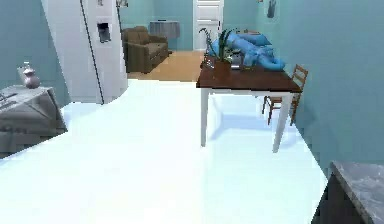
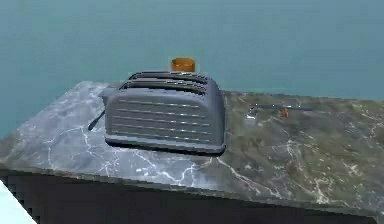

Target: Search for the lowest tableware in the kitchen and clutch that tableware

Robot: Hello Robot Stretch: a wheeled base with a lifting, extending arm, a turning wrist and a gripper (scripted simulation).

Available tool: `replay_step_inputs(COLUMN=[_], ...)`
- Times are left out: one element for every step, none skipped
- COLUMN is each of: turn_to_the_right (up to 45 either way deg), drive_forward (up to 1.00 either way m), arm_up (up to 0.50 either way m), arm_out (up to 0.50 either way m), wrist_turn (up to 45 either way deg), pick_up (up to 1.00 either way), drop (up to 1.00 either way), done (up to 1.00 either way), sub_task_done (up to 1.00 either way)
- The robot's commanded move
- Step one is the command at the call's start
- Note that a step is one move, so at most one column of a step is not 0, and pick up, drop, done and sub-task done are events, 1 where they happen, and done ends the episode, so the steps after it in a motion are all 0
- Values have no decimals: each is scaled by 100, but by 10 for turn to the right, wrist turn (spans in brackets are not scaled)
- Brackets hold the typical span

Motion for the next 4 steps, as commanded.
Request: replay_step_inputs(turn_to_the_right=[-450,-90,0,300], drive_forward=[0,0,20,0], arm_up=[0,0,0,0], arm_out=[0,0,0,0], wrist_turn=[0,0,0,0], pick_up=[0,0,0,0], drop=[0,0,0,0], done=[0,0,0,0], sub_task_done=[0,0,0,0])
